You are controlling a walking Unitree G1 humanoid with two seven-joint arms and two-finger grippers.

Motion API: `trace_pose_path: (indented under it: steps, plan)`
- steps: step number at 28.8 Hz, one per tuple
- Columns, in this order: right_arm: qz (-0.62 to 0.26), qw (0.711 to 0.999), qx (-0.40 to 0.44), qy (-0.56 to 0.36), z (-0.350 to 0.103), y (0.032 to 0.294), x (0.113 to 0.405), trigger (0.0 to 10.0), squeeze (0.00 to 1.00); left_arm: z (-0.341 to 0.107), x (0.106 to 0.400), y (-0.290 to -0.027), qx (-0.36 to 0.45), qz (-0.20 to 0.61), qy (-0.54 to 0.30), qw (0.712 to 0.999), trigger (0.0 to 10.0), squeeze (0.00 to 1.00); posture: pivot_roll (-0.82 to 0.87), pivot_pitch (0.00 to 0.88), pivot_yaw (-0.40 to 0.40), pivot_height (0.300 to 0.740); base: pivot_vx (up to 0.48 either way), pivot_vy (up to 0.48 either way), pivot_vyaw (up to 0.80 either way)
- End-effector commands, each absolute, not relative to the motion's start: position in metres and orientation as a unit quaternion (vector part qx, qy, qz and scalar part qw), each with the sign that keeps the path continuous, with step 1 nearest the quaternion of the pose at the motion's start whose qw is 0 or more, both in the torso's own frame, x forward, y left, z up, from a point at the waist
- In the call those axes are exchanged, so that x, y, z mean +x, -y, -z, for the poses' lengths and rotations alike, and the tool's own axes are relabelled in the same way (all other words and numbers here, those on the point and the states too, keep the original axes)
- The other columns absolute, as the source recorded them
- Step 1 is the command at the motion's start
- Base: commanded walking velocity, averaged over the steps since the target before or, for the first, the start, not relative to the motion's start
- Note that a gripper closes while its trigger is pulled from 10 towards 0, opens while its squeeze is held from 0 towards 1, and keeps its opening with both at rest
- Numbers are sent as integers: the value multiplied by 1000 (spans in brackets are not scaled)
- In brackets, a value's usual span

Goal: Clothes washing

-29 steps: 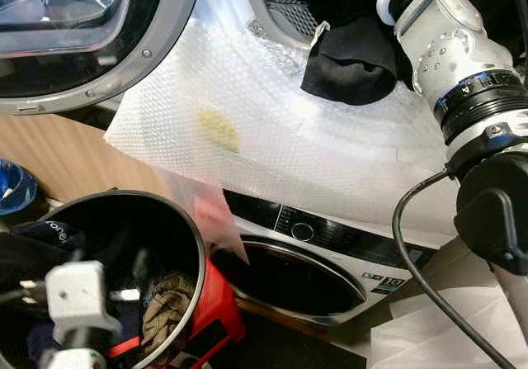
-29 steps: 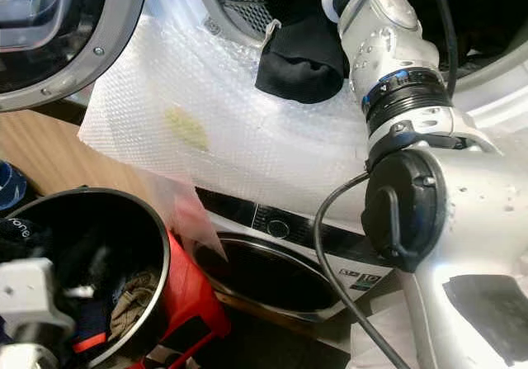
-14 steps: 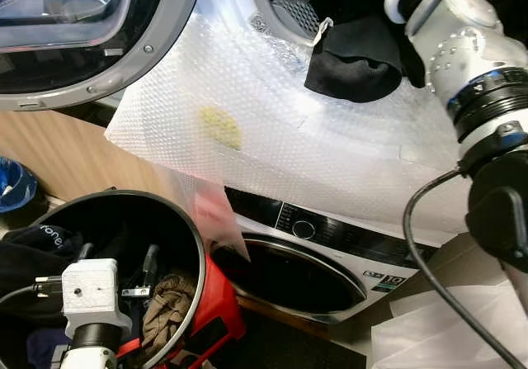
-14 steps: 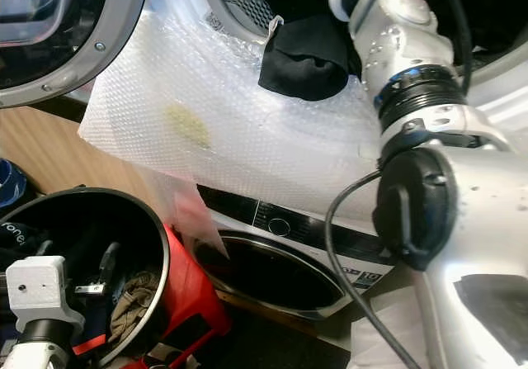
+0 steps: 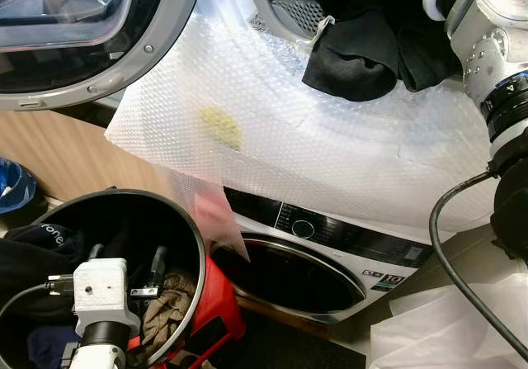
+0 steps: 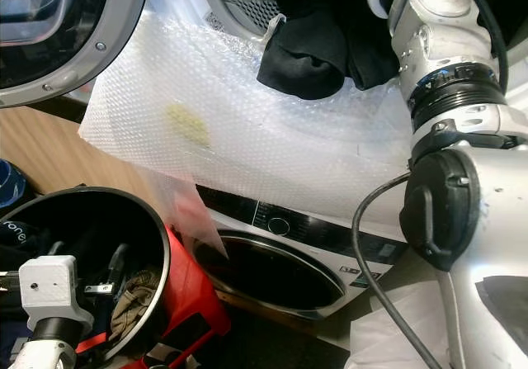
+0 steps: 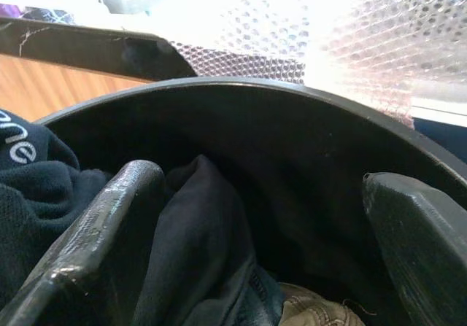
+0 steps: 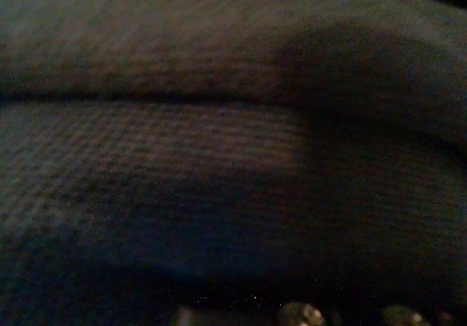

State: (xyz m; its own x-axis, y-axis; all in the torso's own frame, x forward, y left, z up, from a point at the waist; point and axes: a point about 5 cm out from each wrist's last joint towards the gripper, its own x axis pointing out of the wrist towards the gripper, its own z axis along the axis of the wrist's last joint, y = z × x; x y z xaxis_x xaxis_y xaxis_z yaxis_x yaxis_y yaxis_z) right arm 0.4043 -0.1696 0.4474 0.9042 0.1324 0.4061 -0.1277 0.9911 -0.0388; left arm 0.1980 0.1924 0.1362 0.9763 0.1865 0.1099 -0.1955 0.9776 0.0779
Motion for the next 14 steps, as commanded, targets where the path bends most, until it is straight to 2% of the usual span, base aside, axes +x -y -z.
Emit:
trace_pose_path:
  steps: [1,4,5,6,7,8,9,10,11,13,14]
  plan:
    - [-55,967,43,245,-473,172,394,10000,0,-132,196,-192,37,-101,41,993,10000,0,116,215,-112,740,0,0,0]
    - [-17,964,90,251,-481,177,391,10000,0,-133,196,-192,38,-102,43,993,10000,0,124,213,-120,740,0,0,0]
    - [48,954,157,251,-483,198,388,10000,0,-134,195,-193,39,-107,45,993,10000,0,130,211,-125,740,0,0,0]
    - [137,942,181,247,-479,223,384,10000,0,-134,194,-194,32,-116,47,992,10000,0,120,212,-133,740,0,0,0]
    - [137,942,181,247,-479,223,384,10000,0,-134,194,-194,32,-116,47,992,10000,0,120,212,-133,740,0,0,0]
    - [192,933,178,246,-475,240,381,10000,0,-133,194,-195,29,-122,47,991,10000,0,117,212,-135,740,0,0,0]
    - [201,932,178,246,-473,243,380,10000,0,-133,194,-195,30,-124,47,991,10000,0,117,212,-135,740,0,0,0]
    - [177,943,140,243,-468,236,385,10000,0,-132,194,-193,29,-121,44,991,10000,0,110,216,-129,740,0,0,0]
    - [177,943,140,243,-468,236,385,10000,0,-132,194,-193,29,-121,44,991,10000,0,110,216,-129,740,0,0,0]
    - [69,968,120,208,-450,206,400,10000,0,-131,196,-188,25,-105,41,993,10000,0,101,216,-123,740,0,0,0]
    - [-9,978,106,181,-437,182,408,10000,0,-131,198,-185,23,-94,42,994,10000,0,100,217,-121,740,0,0,0]
